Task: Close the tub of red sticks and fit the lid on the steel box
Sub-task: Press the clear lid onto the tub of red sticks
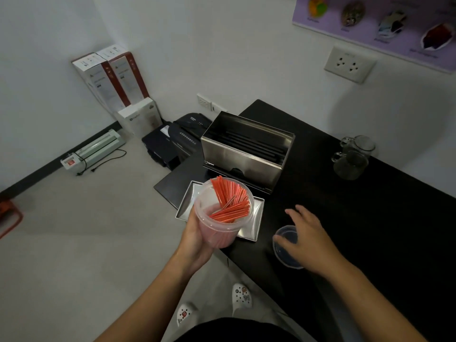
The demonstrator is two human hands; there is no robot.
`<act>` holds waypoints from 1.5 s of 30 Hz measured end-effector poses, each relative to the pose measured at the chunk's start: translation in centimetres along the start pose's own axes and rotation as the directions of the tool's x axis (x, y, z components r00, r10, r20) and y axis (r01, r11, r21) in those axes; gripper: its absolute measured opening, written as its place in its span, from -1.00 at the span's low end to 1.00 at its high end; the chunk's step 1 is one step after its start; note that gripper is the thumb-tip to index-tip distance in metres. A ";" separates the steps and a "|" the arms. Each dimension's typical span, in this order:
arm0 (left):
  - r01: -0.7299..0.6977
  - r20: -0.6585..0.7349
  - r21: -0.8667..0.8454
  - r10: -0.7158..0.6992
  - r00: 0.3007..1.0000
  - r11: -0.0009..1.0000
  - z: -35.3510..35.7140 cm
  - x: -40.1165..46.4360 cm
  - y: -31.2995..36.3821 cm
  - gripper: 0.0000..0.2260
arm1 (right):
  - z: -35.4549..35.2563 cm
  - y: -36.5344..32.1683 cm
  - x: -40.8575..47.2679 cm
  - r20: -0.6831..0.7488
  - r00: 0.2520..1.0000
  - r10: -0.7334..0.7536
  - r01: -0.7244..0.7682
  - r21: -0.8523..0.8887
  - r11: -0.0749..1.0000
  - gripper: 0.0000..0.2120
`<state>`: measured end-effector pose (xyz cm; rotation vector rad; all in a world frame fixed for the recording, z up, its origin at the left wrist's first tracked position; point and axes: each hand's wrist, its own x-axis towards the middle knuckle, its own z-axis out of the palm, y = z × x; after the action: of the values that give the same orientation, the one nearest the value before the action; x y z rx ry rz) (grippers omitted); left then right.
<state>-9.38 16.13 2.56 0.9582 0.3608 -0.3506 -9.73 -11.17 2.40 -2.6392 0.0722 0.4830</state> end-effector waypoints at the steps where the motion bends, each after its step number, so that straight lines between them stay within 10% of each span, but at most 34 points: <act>1: 0.008 0.014 -0.053 -0.007 1.000 0.999 -0.2 0.1 0.0 -0.43 | 0.6 0.5 0.1 0.040 0.998 0.038 -0.035 -0.073 0.997 -0.07; 11: -0.051 0.072 -0.137 0.062 0.995 0.989 0.3 0.5 2.3 -0.63 | 3.8 1.4 0.0 0.094 0.994 0.056 -0.037 -0.195 0.980 0.04; 19: -0.064 0.108 -0.110 0.076 0.991 0.992 0.8 0.5 4.4 -0.02 | 2.3 0.2 0.4 0.146 0.988 0.041 -0.015 -0.176 0.984 0.01; 27: -0.088 0.039 -0.109 0.093 0.995 0.990 -1.1 0.9 5.3 -0.21 | -5.7 -6.2 0.8 -0.088 0.962 -0.259 0.265 0.062 0.962 -0.05; 34: -0.132 0.193 -0.161 0.162 0.968 0.978 -2.4 0.8 7.1 0.23 | -12.7 -14.9 0.7 -0.341 0.793 -0.505 0.570 0.124 0.812 -0.16; 45: -0.403 0.305 0.030 0.376 0.875 0.915 -3.8 -0.3 10.9 -0.24 | -17.1 -24.2 1.7 -0.502 0.639 -0.583 0.762 0.307 0.570 -0.20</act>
<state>-5.34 25.11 8.58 1.0272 -0.1267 -0.1345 0.51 2.92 26.41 -1.9669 -0.6355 -0.2665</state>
